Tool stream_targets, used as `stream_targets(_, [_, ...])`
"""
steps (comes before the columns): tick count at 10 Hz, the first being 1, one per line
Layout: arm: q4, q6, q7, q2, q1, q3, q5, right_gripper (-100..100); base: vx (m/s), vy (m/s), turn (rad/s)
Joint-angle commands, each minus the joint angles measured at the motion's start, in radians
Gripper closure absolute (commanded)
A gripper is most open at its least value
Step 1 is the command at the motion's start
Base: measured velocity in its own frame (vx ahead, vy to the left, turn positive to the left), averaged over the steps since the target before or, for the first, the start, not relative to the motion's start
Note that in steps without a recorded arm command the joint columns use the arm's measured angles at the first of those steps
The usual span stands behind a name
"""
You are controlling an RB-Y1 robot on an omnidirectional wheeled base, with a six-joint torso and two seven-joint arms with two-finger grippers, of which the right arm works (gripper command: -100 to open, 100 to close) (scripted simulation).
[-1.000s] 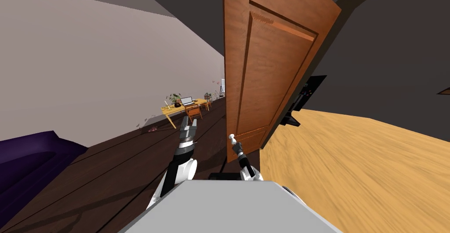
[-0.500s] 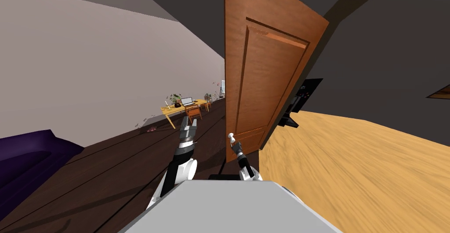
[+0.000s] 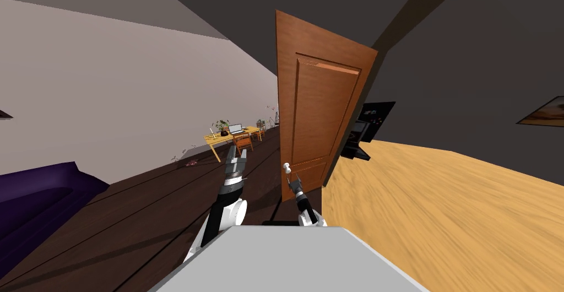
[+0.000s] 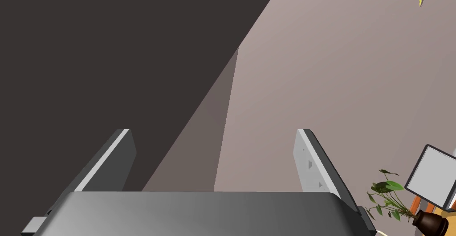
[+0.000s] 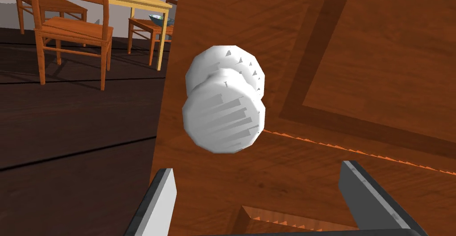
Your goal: Push the door open
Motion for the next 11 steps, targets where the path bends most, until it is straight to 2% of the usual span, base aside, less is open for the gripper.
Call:
stream_targets(1, [0.006,-0.010,-0.036,0.012,-0.002,0.015,-0.017,-100,-0.081,-0.048,-0.008])
stream_targets(7, [-0.028,-0.014,-0.137,0.052,0.013,0.059,-0.072,-100,-0.091,-0.059,-0.005])
stream_targets(8, [-0.035,-0.015,-0.158,0.064,0.016,0.068,-0.083,-100,-0.092,-0.051,-0.009])
stream_targets(9, [-0.032,-0.013,-0.144,0.057,0.014,0.062,-0.077,-100,-0.041,-0.024,0.002])
stream_targets(10, [-0.029,-0.015,-0.148,0.033,0.010,0.058,-0.079,-100,0.135,0.049,0.039])
stream_targets(11, [-0.028,-0.015,-0.148,0.031,0.009,0.057,-0.080,-100,0.237,0.085,0.028])
